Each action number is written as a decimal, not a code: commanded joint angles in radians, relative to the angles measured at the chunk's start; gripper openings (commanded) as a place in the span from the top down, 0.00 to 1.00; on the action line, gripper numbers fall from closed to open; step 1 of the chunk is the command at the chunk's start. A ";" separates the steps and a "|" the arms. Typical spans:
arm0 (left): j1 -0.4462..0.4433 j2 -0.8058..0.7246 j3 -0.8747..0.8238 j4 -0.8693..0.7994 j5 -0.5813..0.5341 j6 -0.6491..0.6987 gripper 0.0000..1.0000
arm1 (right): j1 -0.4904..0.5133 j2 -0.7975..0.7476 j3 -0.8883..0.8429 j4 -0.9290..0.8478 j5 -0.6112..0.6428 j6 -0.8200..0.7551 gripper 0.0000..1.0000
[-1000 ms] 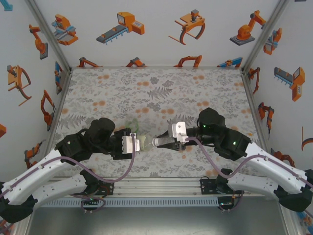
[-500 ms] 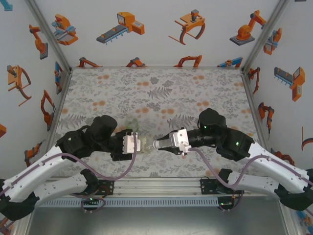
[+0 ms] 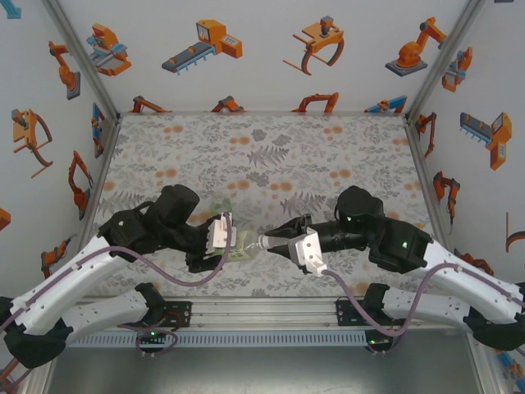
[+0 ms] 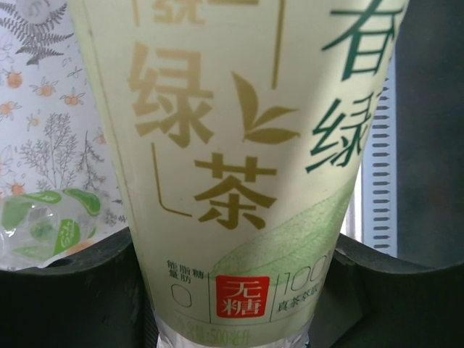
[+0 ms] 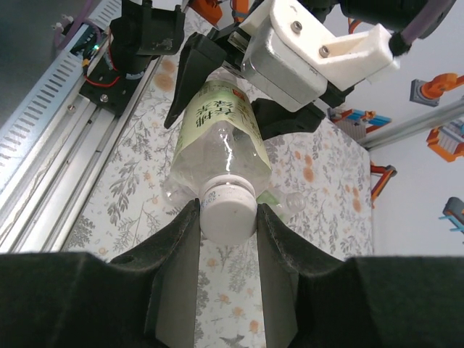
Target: Screw on the bottle caps
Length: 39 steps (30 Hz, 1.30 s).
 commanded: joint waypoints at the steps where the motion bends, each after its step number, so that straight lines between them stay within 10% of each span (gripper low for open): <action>1: 0.014 0.013 0.061 0.067 0.137 -0.049 1.00 | 0.024 0.005 0.010 -0.054 -0.038 -0.054 1.00; 16: 0.029 0.082 0.125 -0.036 0.252 0.032 1.00 | 0.030 0.042 0.066 -0.143 -0.128 -0.060 1.00; 39: 0.013 0.003 0.046 0.135 -0.046 0.081 1.00 | 0.031 0.053 -0.017 0.106 0.149 0.684 1.00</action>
